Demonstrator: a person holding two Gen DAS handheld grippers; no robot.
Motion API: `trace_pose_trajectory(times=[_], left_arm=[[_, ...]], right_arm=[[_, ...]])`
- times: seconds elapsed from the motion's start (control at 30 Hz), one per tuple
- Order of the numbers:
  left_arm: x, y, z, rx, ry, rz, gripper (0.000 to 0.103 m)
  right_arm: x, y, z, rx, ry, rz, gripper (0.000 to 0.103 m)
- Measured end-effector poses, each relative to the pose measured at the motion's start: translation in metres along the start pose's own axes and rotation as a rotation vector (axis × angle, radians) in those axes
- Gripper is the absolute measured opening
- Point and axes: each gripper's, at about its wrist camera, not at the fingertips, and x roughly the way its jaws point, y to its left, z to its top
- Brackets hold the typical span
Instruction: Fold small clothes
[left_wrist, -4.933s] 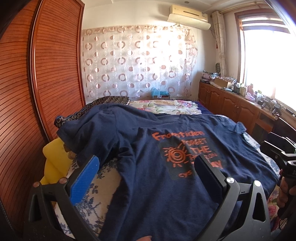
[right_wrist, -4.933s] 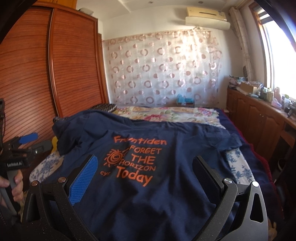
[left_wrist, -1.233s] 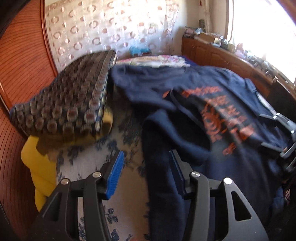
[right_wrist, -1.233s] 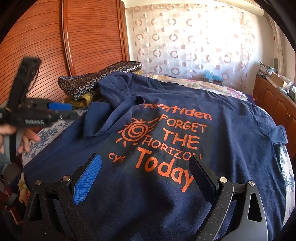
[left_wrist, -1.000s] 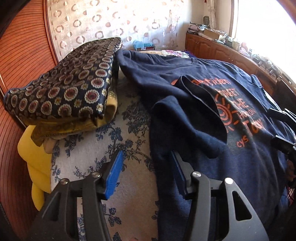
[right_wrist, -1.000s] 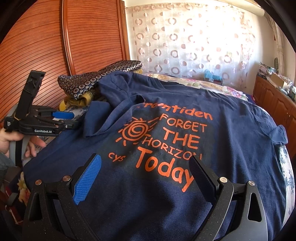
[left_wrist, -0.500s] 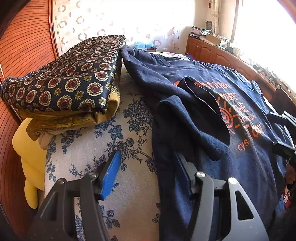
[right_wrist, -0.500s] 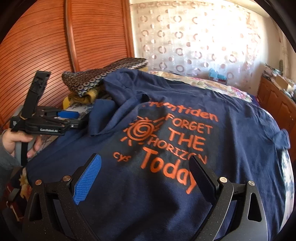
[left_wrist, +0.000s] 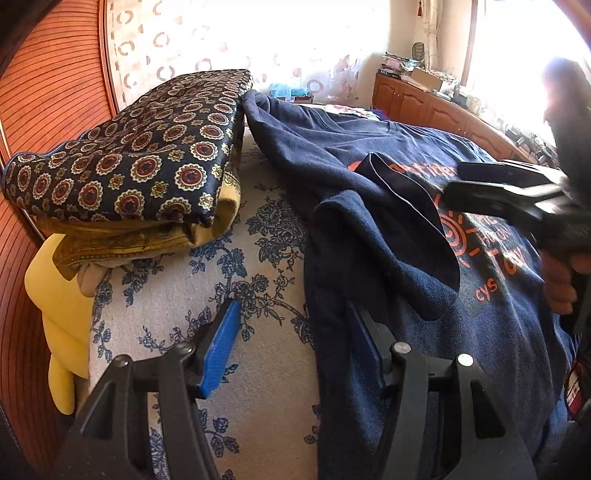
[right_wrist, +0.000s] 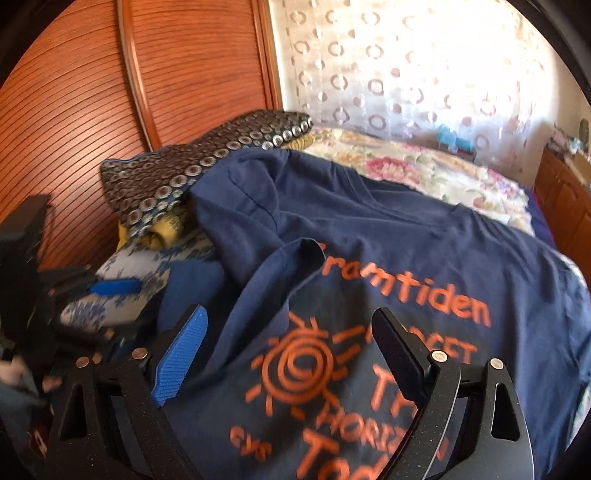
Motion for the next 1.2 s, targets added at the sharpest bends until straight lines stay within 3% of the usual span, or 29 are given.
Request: trace_pose_trajectory(times=[0.17,0.3,0.37,0.43,0.5,0.6,0.7,0.83,0.93,0.97,1.03,1.2], left_arm=[[0.000,0.000,0.000,0.000,0.000,0.000,0.059],[0.000,-0.001,0.000,0.002,0.001,0.004,0.059],[0.000,-0.001,0.000,0.002,0.002,0.003,0.059],[0.000,0.000,0.001,0.001,0.002,0.002,0.059],[-0.002,0.003,0.001,-0.039,-0.003,-0.008,0.059],[-0.016,0.011,0.004,-0.123,-0.042,-0.075,0.059],[-0.037,0.008,0.010,-0.107,-0.114,-0.007,0.059],[-0.057,0.008,0.015,-0.117,-0.161,-0.014,0.059],[-0.061,0.001,0.016,-0.102,-0.176,-0.006,0.059],[-0.061,-0.002,0.017,-0.094,-0.177,-0.001,0.059],[-0.059,-0.007,0.018,-0.086,-0.173,0.004,0.059],[-0.046,-0.020,0.016,-0.058,-0.138,0.003,0.059]], right_arm=[[0.031,0.000,0.012,0.038,0.062,0.039,0.087],[0.051,0.005,0.013,0.021,0.118,0.043,0.076],[0.053,0.007,0.012,-0.004,0.109,0.008,0.063],[0.053,0.007,0.013,-0.010,0.110,0.015,0.039],[0.051,0.007,0.013,-0.017,0.108,0.036,0.023],[0.040,0.010,0.012,-0.064,0.078,0.057,0.010],[0.022,0.008,0.014,-0.084,0.014,0.055,0.009],[-0.009,-0.009,0.020,-0.048,-0.086,0.022,0.008],[-0.022,-0.032,0.024,0.024,-0.109,-0.050,0.008],[-0.022,-0.043,0.024,0.062,-0.100,-0.106,0.011],[-0.022,-0.058,0.021,0.099,-0.082,-0.171,0.046],[-0.026,-0.081,0.012,0.148,-0.070,-0.160,0.048]])
